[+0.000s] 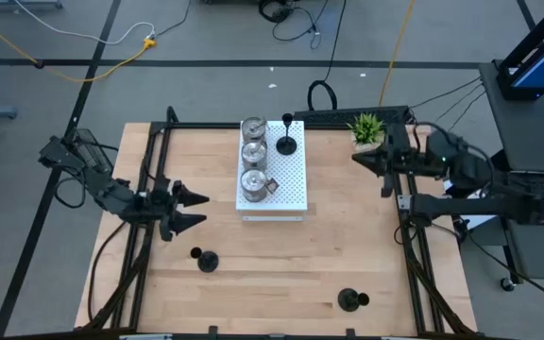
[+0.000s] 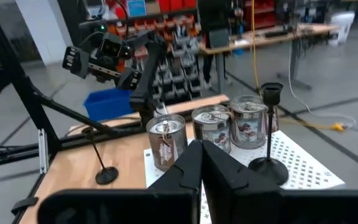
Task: Pick & Place candle stick holders
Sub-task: Put the left black candle holder on the shelf aligned with the other black candle holder
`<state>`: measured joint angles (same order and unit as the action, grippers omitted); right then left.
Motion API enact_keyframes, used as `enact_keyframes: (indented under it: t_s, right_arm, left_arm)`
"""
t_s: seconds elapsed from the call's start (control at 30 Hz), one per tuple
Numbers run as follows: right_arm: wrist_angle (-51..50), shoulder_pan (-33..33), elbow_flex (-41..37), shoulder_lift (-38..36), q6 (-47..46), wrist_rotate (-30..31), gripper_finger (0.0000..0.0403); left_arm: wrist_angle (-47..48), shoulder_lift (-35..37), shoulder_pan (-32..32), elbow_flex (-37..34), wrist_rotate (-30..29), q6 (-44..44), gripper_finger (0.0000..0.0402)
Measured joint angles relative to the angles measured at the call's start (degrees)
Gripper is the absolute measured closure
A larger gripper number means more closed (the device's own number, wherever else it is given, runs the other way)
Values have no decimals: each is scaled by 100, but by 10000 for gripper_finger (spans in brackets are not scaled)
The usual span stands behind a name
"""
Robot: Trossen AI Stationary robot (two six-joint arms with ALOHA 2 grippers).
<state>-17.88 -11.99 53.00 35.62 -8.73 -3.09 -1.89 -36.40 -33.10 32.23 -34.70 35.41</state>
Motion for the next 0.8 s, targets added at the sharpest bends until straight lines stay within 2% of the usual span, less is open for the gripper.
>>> enact_keyframes:
  t_s: [0.1,0.2,0.33,0.57,0.7,0.8]
  right_arm:
    - [403,11,-622,-431,39,-4,402]
    - [640,11,-1059,-755,39,-9,402]
    - [719,11,-1391,-1040,42,-9,402]
    - [722,11,-1629,-1235,155,-11,402]
    - [722,11,-1633,-1234,212,-11,401]
    - [720,11,-1633,-1234,214,-11,402]
  left_arm:
    - [185,-186,1,248,70,-12,50]
    - [881,-486,0,719,202,387,50]
    - [2418,-1072,1,1598,577,1415,50]
    - [5162,-2180,-41,3135,1682,3375,50]
    - [6047,-2648,-290,3708,2038,4185,50]
    - [6231,-2841,-623,3829,2120,4797,50]
